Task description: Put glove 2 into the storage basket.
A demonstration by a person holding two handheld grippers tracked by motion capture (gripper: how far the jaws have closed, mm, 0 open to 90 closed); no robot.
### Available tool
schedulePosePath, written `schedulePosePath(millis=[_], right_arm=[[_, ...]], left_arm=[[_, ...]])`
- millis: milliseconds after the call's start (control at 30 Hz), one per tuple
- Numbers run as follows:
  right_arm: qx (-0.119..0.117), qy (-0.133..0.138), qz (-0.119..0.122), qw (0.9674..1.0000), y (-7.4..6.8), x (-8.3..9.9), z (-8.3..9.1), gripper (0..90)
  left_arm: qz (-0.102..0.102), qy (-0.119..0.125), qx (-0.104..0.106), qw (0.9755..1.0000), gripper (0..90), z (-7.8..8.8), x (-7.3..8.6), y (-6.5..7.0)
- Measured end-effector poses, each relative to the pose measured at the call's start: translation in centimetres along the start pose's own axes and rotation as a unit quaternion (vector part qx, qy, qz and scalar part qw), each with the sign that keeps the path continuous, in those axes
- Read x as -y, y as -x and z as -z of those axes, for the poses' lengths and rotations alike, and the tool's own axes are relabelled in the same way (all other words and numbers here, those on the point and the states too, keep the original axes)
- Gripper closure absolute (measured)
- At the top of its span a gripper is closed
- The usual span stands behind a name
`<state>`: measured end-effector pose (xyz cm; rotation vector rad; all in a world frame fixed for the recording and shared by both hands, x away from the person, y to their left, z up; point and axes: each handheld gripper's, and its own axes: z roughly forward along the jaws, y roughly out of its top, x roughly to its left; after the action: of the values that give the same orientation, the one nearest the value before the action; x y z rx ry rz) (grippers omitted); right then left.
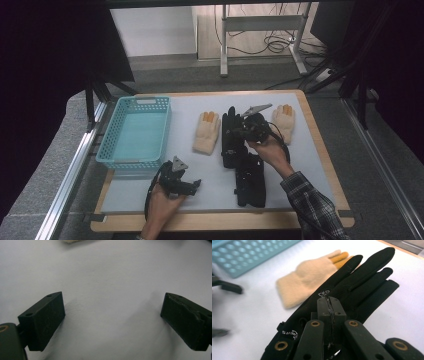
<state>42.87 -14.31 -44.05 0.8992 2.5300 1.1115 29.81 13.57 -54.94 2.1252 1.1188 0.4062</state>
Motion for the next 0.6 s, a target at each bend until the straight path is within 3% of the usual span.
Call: schedulePosePath(millis=[167, 233, 300, 467, 600], right_arm=[[-0.021, 0.017, -0.001, 0.9996, -1.1, 0.8, 3.1, 88.2], [-0.036, 0.025, -0.002, 0.9991, -2.0, 1.9, 4.9, 88.2], [-0.038, 0.024, -0.001, 0.999, -2.2, 2.2, 5.3, 88.2], [-0.051, 0.021, 0.0, 0.9985, -3.9, 5.2, 8.3, 88.1], [-0.049, 0.014, -0.002, 0.9987, -4.5, 7.3, 8.6, 88.1]], left_arm=[[0.0, 0.001, 0.0, 1.0, 5.6, 0.0, 0.0, 0.0], [0.001, 0.003, 0.0, 1.0, 5.5, 0.0, 0.0, 0.0], [0.001, 0.002, 0.0, 1.0, 5.6, 0.0, 0.0, 0.0], [0.002, 0.002, 0.001, 1.0, 5.6, 0.0, 0.0, 0.0], [0.002, 0.004, 0.0, 1.0, 5.6, -0.1, 0.0, 0.0]])
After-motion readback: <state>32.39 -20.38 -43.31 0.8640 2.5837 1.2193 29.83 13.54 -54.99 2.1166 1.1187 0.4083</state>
